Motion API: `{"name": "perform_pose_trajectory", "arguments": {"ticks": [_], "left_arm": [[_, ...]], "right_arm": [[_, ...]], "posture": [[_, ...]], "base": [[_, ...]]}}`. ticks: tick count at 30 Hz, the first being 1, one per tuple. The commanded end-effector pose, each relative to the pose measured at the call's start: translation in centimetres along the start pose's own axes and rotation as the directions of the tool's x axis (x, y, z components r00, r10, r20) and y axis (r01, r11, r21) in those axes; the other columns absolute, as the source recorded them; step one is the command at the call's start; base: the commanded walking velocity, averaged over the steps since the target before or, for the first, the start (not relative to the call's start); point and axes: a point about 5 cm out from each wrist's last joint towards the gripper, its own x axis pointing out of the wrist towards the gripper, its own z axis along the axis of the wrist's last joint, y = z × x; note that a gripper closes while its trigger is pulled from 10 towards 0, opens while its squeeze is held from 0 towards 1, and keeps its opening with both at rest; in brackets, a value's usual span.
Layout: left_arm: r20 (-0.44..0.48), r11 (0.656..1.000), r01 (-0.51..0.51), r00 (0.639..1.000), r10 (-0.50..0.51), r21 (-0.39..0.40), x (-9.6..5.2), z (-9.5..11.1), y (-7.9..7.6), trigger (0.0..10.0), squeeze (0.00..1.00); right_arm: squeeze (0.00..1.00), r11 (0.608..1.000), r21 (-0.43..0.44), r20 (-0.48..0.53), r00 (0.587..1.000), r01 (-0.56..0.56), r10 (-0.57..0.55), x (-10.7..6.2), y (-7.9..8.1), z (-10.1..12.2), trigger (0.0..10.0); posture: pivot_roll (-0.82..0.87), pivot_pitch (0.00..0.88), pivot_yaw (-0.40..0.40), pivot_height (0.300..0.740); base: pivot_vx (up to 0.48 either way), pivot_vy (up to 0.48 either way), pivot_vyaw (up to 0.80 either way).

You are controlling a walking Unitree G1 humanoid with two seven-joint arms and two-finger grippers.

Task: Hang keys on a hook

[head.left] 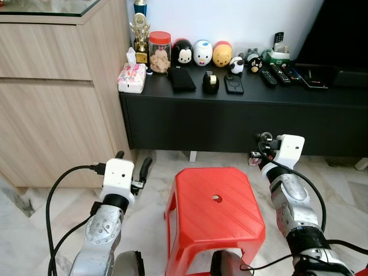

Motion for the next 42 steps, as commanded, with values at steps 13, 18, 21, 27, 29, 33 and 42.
{"name": "perform_pose_trajectory", "arguments": {"ticks": [13, 18, 21, 27, 29, 33, 42], "left_arm": [[0.015, 1.0, -0.012, 1.0, 0.012, -0.002, -0.1, -0.1, -0.4, 10.0, 0.0], [0.015, 1.0, -0.013, 1.0, 0.013, -0.001, -0.2, -0.2, -0.4, 10.0, 0.0], [0.016, 1.0, -0.012, 1.0, 0.012, -0.001, -0.2, -0.2, -0.4, 10.0, 0.0], [0.022, 1.0, -0.019, 1.0, 0.019, 0.001, -0.1, -0.1, -0.3, 10.0, 0.0], [0.022, 1.0, -0.02, 1.0, 0.02, 0.001, -0.1, -0.1, -0.3, 10.0, 0.0], [0.021, 1.0, -0.028, 0.999, 0.028, -0.003, -0.3, -0.2, -0.2, 10.0, 0.0], [0.013, 0.998, -0.047, 0.999, 0.048, -0.029, -0.7, -0.6, 0.3, 10.0, 0.0]], "right_arm": [[0.0, 0.999, -0.022, 0.057, 0.998, 0.03, -0.029, -3.9, -0.2, -0.3, 10.0], [0.0, 0.999, -0.018, 0.042, 0.998, 0.048, -0.047, -4.7, -0.5, -0.6, 10.0], [0.0, 0.999, -0.01, 0.05, 0.998, 0.045, -0.044, -4.8, -0.3, -0.5, 10.0], [0.0, 0.999, -0.02, 0.047, 0.998, 0.042, -0.041, -4.6, 0.0, -0.2, 10.0], [0.0, 0.999, -0.02, 0.046, 0.998, 0.043, -0.042, -4.6, 0.0, -0.2, 10.0], [0.0, 0.999, -0.017, 0.041, 0.998, 0.044, -0.043, -4.7, 0.1, -0.1, 10.0], [0.0, 0.999, -0.001, 0.045, 0.998, 0.049, -0.049, -5.2, 0.0, 0.0, 10.0]], "posture": [[0.03, 0.0, -0.125, 0.605], [0.03, 0.0, -0.119, 0.605], [0.03, 0.0, -0.117, 0.609], [0.03, 0.0, -0.121, 0.644], [0.03, 0.0, -0.121, 0.649], [0.03, 0.0, -0.121, 0.674], [0.03, 0.0, -0.121, 0.728]], "base": [[0.0, 0.0, 0.0], [0.0, 0.0, 0.0], [0.0, 0.0, 0.0], [0.0, 0.0, 0.0], [0.0, 0.0, 0.0], [0.0, 0.0, 0.0], [0.0, 0.0, 0.0]]}}
